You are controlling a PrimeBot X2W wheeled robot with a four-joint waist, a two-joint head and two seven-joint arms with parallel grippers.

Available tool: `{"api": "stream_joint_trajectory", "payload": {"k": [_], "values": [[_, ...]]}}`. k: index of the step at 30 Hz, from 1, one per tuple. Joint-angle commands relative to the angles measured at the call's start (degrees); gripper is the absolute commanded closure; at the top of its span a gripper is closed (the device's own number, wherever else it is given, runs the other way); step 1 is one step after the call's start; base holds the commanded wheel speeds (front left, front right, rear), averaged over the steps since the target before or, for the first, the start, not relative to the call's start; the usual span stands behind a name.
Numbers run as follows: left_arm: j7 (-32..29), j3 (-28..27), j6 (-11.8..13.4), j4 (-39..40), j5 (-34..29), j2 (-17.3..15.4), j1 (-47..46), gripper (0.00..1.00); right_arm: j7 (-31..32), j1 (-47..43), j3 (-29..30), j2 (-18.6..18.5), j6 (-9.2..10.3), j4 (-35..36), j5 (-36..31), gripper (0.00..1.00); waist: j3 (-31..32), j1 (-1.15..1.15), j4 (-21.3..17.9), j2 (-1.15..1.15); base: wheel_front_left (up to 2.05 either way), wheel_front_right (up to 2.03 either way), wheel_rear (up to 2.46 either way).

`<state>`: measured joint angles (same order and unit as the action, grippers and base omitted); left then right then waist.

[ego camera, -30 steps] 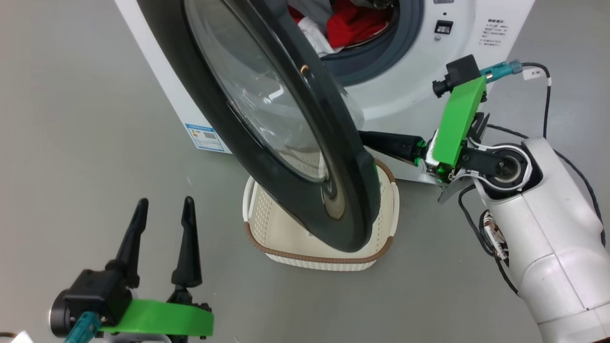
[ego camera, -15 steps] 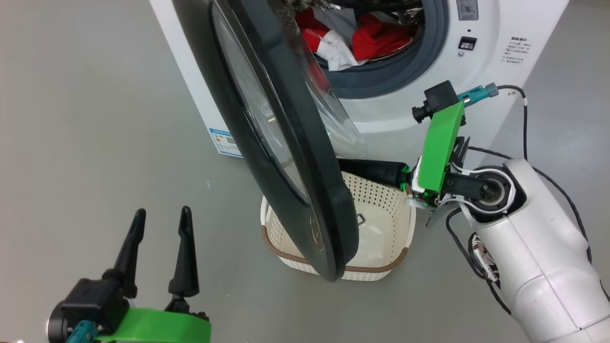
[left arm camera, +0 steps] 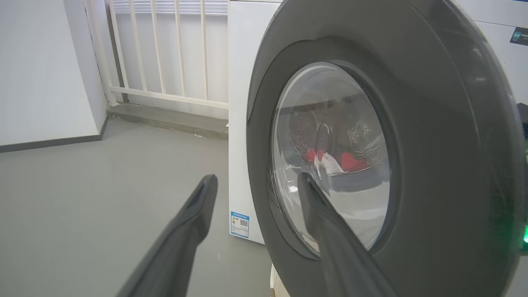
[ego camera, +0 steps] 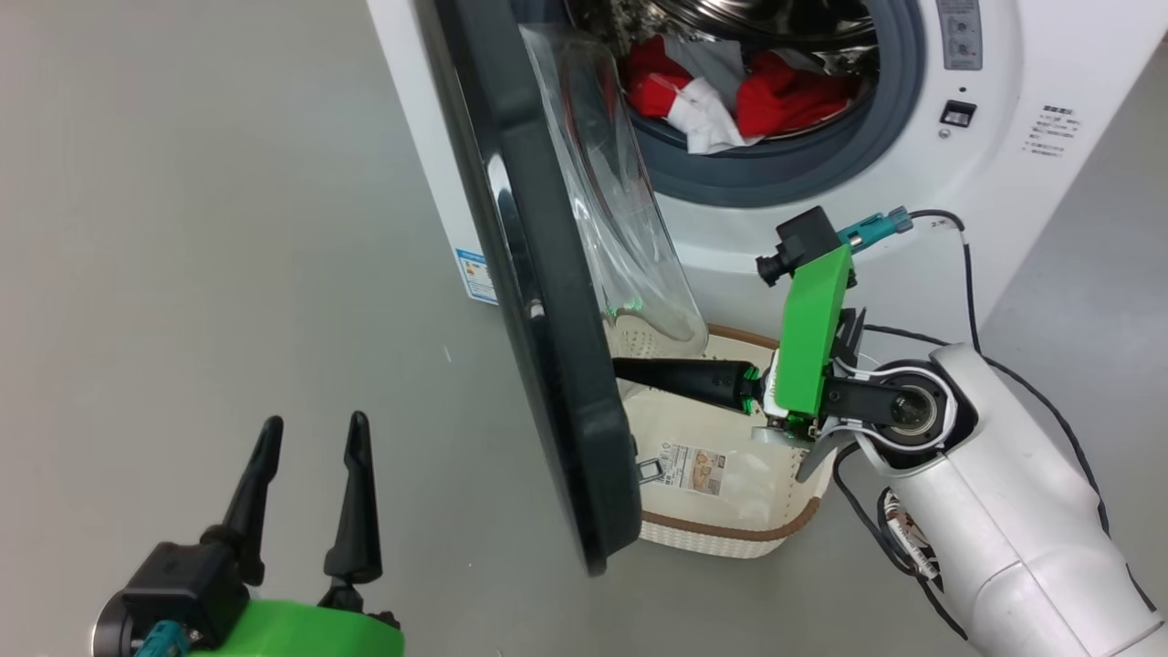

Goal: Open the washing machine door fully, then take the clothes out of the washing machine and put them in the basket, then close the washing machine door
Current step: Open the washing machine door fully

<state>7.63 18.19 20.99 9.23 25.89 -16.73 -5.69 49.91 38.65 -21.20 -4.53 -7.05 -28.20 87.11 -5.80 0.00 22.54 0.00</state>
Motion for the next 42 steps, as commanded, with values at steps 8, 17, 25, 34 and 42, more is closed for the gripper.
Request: {"api": "stream_joint_trajectory", "payload": {"k": [8,17,25,34,42], "values": [[-0.49,-1.87,0.57,2.03,0.42,-1.69,-0.15,0.00,-1.20,-1.29,-4.05,1.65,-0.44,2.71,3.42,1.00,1.35,0.00,2.36,0.00,0.00,0.00,0.00],[-0.76,-1.38,0.78,2.41,0.62,-1.66,0.40,0.00,-3.00,-1.13,-7.49,1.65,-0.44,2.29,5.75,1.00,1.60,0.00,4.24,0.00,0.00,0.00,0.00],[-0.79,-1.11,0.78,2.59,0.78,-1.71,0.29,0.00,-4.72,0.12,-10.00,1.65,-0.44,1.62,7.73,1.00,1.02,0.00,5.12,0.00,0.00,0.00,0.00],[-0.79,-0.76,0.69,2.70,1.06,-1.62,0.19,0.00,-6.41,1.20,-12.87,0.67,-0.44,1.23,10.03,1.00,0.72,0.00,4.89,0.00,0.00,0.00,0.00],[-0.51,-0.66,0.38,2.49,1.77,-1.40,0.09,0.00,-10.10,1.99,-16.84,-2.43,-0.44,3.05,10.19,1.00,0.82,0.00,4.38,0.00,0.00,0.00,0.00]]}}
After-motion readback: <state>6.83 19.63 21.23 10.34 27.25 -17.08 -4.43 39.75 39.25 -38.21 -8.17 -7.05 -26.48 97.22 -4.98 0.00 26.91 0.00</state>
